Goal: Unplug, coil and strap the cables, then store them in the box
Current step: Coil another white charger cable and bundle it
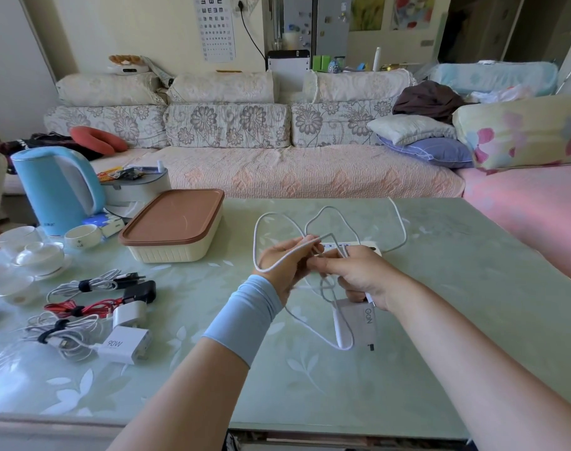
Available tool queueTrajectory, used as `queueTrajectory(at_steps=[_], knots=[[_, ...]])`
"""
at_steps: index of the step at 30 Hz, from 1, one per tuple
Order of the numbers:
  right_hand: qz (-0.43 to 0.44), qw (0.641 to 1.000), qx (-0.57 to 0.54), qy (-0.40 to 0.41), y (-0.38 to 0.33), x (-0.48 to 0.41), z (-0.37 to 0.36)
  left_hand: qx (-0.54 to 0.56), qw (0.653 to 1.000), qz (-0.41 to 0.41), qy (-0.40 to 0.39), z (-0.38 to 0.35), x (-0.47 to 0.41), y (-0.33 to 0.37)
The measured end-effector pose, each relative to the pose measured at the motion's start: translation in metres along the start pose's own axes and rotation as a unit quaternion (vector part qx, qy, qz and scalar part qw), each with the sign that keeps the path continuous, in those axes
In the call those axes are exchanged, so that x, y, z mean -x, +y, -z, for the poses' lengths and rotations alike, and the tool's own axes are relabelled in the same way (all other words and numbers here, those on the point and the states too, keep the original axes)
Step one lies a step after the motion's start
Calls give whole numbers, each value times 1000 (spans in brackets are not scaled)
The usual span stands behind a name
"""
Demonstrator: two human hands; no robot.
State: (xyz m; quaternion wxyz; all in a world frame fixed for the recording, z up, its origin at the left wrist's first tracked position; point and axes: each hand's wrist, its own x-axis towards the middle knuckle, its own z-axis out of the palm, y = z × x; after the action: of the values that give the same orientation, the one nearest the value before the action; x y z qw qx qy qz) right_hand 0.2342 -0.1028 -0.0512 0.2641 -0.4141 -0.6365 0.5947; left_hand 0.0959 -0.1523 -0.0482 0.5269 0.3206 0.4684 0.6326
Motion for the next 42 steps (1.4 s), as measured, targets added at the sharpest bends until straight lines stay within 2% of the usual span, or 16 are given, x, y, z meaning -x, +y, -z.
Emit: queueTrajectory(at_steps=[2,6,10,15,17,19,21,23,25,27,30,34,36,38,40,42], knots=[[-14,1000,12,14,1,0,0,15,1000,3,14,0,-4,-4],[-18,999,-32,4,-2,4,1,108,993,22,46,3,-12,-5],[-18,999,12,34,0,3,2,209,973,27,95,4,-17,1],[-6,1000,-15,20,-3,5,-1,283,952,65,95,5,-21,-4],[-29,1000,-2,-8,-7,6,-3,256,960,42,101,2,-23,-6],[-48,995,69,-46,-13,12,-7,210,972,1,104,-2,-22,-7],[-57,986,136,-72,-13,17,-9,217,973,-10,76,-8,-19,-7],[-68,983,148,-87,-11,17,-9,227,973,-2,41,-10,-16,-5],[-75,981,167,-64,-8,14,-7,218,976,8,14,-9,-12,0],[-64,973,216,-45,-7,14,-6,175,984,0,19,0,-13,7],[-53,957,270,-87,-11,21,-5,135,988,-4,69,18,-16,20],[-82,935,303,-163,-13,23,-3,64,985,-55,151,38,-18,29],[-87,923,325,-188,-11,20,-3,7,973,-101,209,43,-20,31],[-92,907,363,-194,-7,18,2,-52,944,-161,283,53,-22,36],[-95,910,340,-216,-5,17,9,-22,931,-158,328,68,-23,41],[-96,923,277,-249,-4,19,15,35,938,-103,330,78,-24,39]])
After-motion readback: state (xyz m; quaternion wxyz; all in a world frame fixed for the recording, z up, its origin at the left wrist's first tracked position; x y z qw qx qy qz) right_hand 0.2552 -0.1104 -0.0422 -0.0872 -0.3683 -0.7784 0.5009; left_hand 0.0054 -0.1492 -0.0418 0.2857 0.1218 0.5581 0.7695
